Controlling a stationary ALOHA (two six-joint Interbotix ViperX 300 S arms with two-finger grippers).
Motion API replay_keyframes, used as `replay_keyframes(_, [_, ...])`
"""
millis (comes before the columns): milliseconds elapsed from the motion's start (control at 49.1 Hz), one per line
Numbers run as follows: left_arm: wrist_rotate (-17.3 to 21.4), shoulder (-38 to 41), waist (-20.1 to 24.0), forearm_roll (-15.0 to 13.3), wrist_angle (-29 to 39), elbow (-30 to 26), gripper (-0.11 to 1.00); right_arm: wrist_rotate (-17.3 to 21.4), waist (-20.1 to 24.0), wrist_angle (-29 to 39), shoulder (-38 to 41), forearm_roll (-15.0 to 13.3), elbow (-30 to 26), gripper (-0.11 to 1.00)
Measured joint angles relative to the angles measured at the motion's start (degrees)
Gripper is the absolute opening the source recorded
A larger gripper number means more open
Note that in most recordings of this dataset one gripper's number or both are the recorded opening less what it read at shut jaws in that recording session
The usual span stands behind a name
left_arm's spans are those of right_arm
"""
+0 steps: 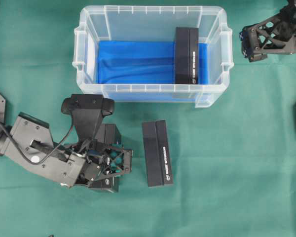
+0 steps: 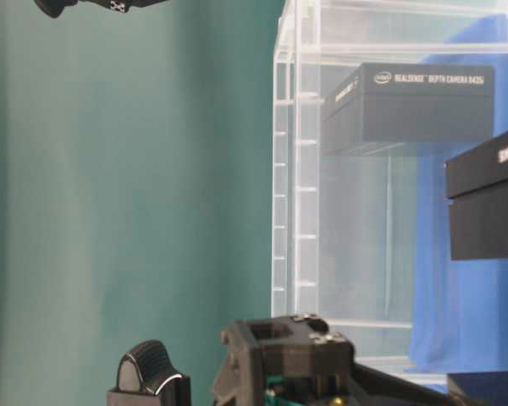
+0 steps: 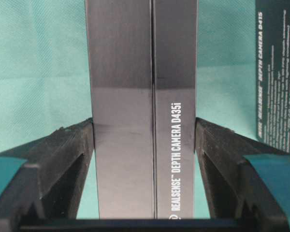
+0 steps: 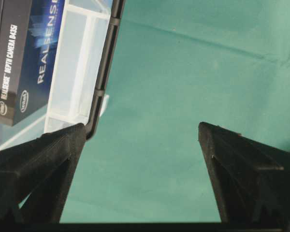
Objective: Take out the box from the case.
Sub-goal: 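Carry the box to the table left of the first box and lower it, then open the left gripper and withdraw it to the upper left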
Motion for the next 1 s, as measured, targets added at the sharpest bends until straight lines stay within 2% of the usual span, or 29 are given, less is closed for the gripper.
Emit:
replay_keyframes(41, [0.0, 0.0, 0.0, 0.0, 0.0, 0.09, 0.67, 0.0, 0.0, 0.0, -0.09, 0.0, 0.0, 0.93])
replay_keyframes(142, [0.09, -0.09, 0.09, 0.0, -0.09, 0.0, 0.91, 0.0, 0.0, -0.09, -0.09, 0.0, 0.0, 0.93])
replay_keyframes(204, [0.18, -0.18, 0.0, 0.0, -0.09, 0.0, 0.98, 0.0, 0.0, 0.0, -0.09, 0.0, 0.0, 0.93])
replay_keyframes(733, [0.18, -2.9, 0.35, -0.88, 0.18, -0.62, 0.97, 0.0, 0.09, 0.0, 0.0, 0.0, 0.0, 0.93])
replay_keyframes(997, [0.53, -7.56, 0.35, -0.97, 4.39, -5.62, 0.97, 0.0, 0.09, -0.09, -0.09, 0.0, 0.0, 0.93])
